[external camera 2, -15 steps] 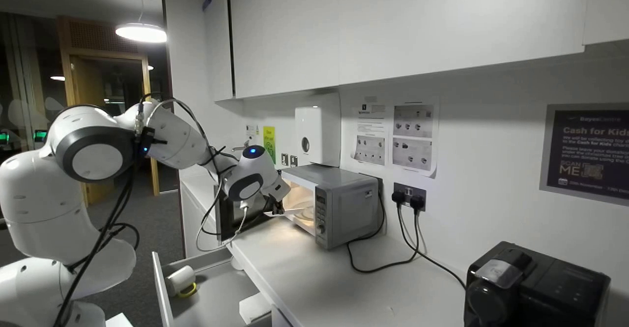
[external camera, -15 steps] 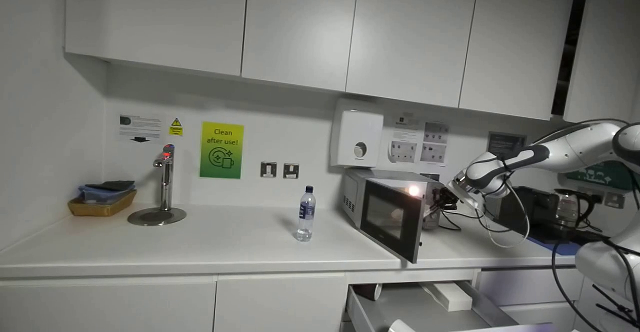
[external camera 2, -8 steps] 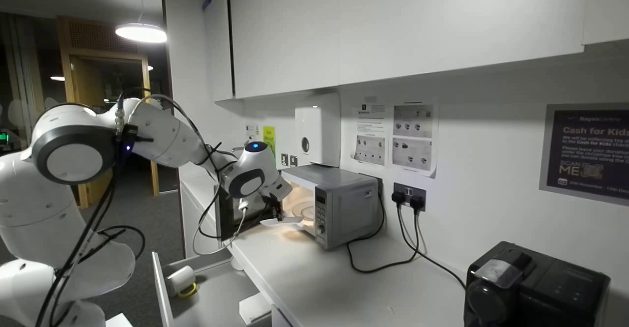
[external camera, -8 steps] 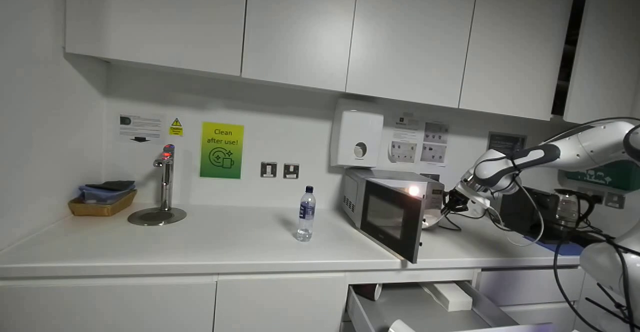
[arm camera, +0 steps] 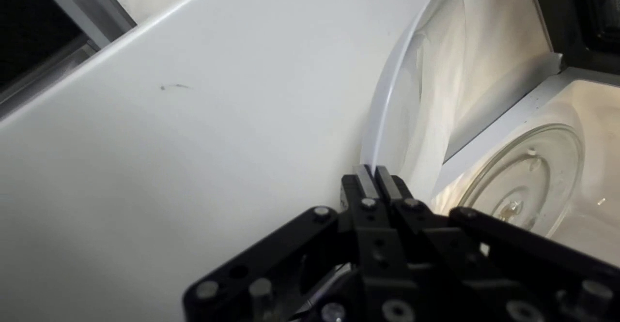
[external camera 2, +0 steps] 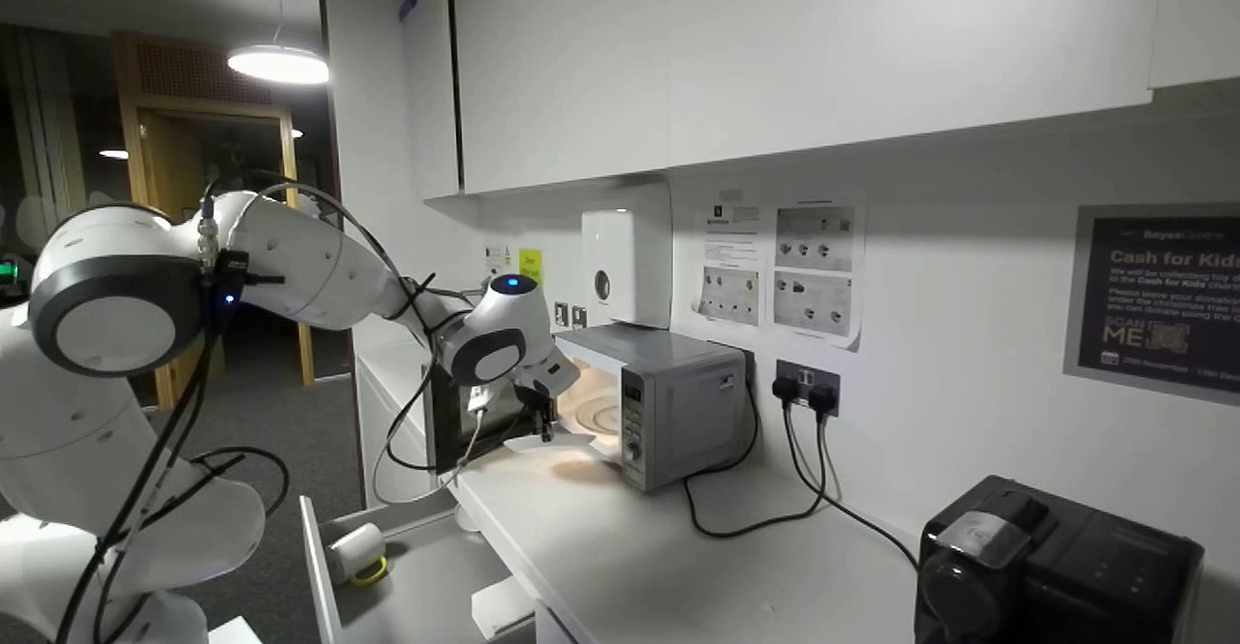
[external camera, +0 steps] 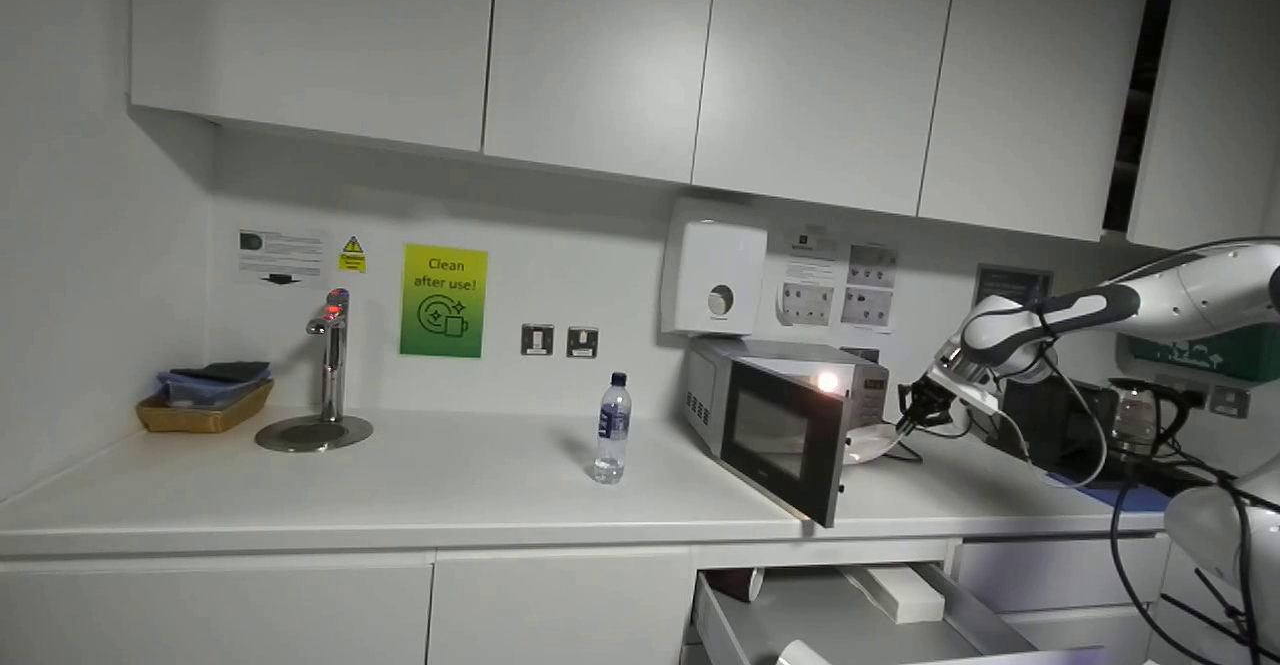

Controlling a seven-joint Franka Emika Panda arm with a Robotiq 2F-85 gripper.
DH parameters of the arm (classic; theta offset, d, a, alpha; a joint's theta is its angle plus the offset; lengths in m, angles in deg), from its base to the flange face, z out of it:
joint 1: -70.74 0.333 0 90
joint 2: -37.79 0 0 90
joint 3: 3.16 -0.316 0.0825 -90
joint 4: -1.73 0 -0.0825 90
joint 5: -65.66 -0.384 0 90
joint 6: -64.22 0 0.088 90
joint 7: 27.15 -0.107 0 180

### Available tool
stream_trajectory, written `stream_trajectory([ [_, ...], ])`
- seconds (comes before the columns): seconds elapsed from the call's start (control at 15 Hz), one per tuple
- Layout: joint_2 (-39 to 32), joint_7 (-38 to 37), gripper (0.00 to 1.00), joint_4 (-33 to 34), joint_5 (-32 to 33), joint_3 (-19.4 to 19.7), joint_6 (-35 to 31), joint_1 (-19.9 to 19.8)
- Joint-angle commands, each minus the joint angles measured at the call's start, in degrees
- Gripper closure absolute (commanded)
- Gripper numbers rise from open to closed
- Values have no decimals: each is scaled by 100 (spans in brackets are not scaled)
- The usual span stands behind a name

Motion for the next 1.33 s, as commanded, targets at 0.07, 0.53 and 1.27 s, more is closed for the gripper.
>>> stream_trajectory([
  [0.07,-331,633,99,233,144,-91,438,-279],
  [0.53,-243,1174,99,605,-35,140,756,-250],
  [1.27,-99,1068,96,463,-45,162,559,-267],
])
